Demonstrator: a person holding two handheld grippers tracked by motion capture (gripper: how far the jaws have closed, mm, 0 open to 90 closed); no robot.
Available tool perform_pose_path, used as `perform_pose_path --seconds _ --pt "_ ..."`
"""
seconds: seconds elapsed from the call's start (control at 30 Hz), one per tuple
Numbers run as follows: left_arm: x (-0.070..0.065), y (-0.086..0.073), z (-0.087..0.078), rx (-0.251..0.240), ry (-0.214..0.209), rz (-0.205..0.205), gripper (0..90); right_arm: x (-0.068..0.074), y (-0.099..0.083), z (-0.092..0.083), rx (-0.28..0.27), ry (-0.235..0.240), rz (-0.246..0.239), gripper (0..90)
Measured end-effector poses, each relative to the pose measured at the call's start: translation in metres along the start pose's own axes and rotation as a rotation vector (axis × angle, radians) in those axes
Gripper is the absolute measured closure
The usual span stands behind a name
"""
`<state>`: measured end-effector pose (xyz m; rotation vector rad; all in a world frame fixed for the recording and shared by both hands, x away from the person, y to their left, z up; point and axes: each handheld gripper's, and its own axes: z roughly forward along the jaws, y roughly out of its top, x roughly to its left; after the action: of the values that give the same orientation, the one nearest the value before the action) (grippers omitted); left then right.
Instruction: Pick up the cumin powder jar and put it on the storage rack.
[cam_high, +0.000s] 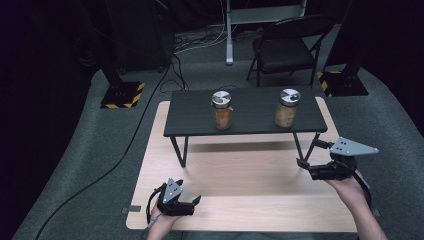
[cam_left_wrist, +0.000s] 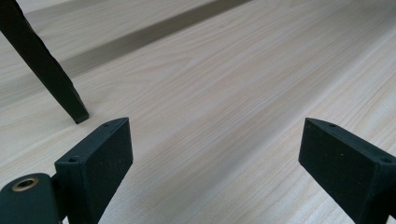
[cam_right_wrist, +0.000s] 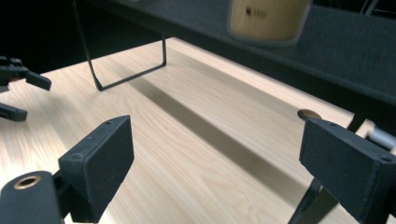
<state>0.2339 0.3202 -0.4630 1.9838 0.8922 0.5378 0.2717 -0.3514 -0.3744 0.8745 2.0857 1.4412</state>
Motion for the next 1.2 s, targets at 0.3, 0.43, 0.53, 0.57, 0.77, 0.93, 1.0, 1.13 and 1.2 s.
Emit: perform_pose_path --seconds 0.3,0.43,0.53,0.57,0.77,0.93,1.0,1.13,1.2 --pt "0.0 0.0 0.0 0.001 0.001 0.003 9.3 0.013 -0.031 -0.004 0.02 -0.039 -0.02 8.1" --pt "0.0 0.0 0.0 0.001 0.001 0.002 9.3 0.019 -0.052 -0.009 0.006 -0.046 -0.003 8.3" --pt "0.0 0.0 0.0 0.0 0.001 0.004 9.3 0.023 -0.059 -0.012 0.017 -0.05 -0.008 8.6" --pt "0.0 0.0 0.0 0.0 0.001 0.004 9.3 0.023 -0.059 -0.012 0.017 -0.05 -0.008 8.6" --pt "-0.002 0.001 0.0 0.004 0.005 0.011 9.3 0.031 -0.075 -0.018 0.06 -0.068 -0.018 8.3" --pt "-0.002 0.001 0.0 0.007 0.006 0.013 9.3 0.033 -0.092 -0.02 0.089 -0.065 0.008 8.5" --pt "-0.002 0.001 0.0 0.007 0.007 0.014 9.3 0.034 -0.097 -0.021 0.086 -0.069 0.016 8.5" --pt "-0.002 0.002 0.001 0.008 0.004 0.02 9.3 0.039 -0.105 -0.024 0.08 -0.082 0.028 8.6" --pt "-0.002 0.003 0.001 0.01 0.004 0.022 9.3 0.04 -0.106 -0.025 0.081 -0.085 0.027 8.6"
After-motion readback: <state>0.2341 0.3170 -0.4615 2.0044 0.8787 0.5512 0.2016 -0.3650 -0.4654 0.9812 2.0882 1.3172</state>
